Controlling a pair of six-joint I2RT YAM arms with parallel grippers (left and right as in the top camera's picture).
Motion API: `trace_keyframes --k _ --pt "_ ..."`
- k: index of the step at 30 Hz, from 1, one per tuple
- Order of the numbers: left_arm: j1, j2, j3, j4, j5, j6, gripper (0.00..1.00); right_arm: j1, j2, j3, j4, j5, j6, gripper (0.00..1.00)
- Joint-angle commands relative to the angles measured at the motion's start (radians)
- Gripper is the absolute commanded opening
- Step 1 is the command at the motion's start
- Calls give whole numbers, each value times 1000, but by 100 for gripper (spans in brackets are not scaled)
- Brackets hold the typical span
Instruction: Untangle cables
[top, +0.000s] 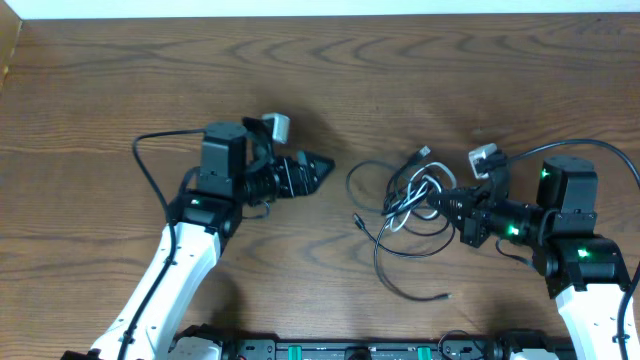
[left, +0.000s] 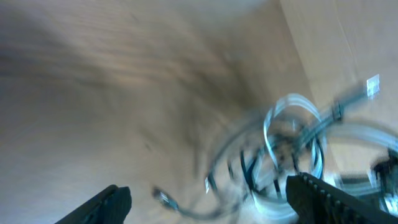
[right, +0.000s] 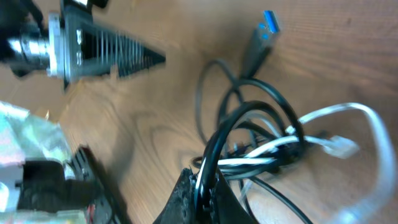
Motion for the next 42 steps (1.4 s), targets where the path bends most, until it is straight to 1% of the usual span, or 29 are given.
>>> trace_keyframes --k 1,3,4,7,9,10,12,15,18,20,23,27,30,33,35,40,42 --pt "-86 -13 22 -29 80 159 84 5 -3 0 34 4 155 1" --pt "-154 -13 22 -26 55 207 84 5 0 0 32 46 203 1" --pt "-184 -13 22 -25 22 211 84 5 3 0 26 65 209 1" --pt "-275 -14 22 -23 -146 209 84 5 12 0 9 97 211 1" --pt "-341 -14 22 -23 -292 212 84 5 19 0 3 97 212 1" --pt "-382 -14 22 -23 -379 229 84 5 23 0 3 97 212 1" --pt "-454 -14 22 -22 -494 277 84 5 28 0 3 97 216 1" --pt "-549 -10 22 5 -621 315 84 5 29 0 -2 97 216 1" --pt "-589 17 22 70 -721 315 84 5 28 0 -24 92 216 1" --pt "-589 36 22 120 -719 315 80 5 29 0 -36 93 215 1" --pt "-589 74 22 200 -705 315 71 5 28 0 -42 93 215 1" --pt "-589 134 22 264 -636 315 71 5 28 0 -42 93 215 1" --pt "-589 172 22 266 -581 315 71 5 29 0 -42 93 215 1" --pt "-589 196 22 267 -479 315 71 5 29 0 -42 102 215 1" --pt "-589 198 22 266 -438 315 72 5 29 0 -42 102 215 1" --pt "-589 198 22 260 -417 315 72 5 29 0 -42 105 215 1" --pt "-589 198 22 253 -417 327 77 5 29 0 -42 105 215 1"
